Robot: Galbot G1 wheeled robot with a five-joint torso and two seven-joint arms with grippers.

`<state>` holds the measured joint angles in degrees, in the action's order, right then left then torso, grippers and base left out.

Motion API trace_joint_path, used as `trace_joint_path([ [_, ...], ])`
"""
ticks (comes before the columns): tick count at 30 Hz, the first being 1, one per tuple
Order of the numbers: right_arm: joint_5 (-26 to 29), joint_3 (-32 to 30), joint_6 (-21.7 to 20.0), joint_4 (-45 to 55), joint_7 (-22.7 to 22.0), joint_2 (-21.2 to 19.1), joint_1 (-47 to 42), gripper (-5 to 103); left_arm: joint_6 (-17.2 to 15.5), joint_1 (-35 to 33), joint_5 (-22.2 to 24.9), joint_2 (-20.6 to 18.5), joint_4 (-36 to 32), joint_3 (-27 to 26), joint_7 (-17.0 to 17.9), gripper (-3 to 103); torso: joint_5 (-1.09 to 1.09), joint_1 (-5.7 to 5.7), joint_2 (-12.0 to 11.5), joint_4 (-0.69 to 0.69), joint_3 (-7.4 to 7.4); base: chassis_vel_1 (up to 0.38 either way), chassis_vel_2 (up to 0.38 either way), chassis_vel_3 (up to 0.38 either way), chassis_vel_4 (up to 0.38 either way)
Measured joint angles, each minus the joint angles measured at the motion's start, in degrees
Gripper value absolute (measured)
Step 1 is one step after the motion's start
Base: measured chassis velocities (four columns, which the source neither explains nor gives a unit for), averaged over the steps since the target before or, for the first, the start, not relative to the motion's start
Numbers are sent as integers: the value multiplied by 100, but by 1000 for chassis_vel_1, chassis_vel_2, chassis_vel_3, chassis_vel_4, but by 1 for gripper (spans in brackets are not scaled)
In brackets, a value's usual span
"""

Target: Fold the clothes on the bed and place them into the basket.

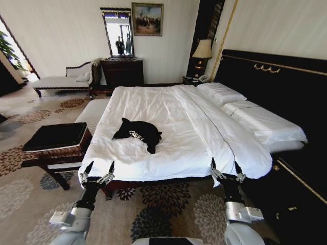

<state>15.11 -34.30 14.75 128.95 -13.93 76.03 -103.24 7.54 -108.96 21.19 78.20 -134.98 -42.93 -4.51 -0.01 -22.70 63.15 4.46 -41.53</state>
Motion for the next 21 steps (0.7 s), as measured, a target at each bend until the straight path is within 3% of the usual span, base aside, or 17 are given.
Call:
trace_joint_path([
  [3, 5, 31, 15, -108, 0, 0, 105, 100, -93, 5, 286, -30, 0, 6, 4, 100, 1, 0, 0, -1, 0, 0, 0, 0, 0],
  [21, -136, 127, -15, -244, -133, 90, 169, 100, -113, 75, 192, 30, 69, 42, -51, 100, 0, 0, 0, 0, 0, 0, 0, 0, 0],
])
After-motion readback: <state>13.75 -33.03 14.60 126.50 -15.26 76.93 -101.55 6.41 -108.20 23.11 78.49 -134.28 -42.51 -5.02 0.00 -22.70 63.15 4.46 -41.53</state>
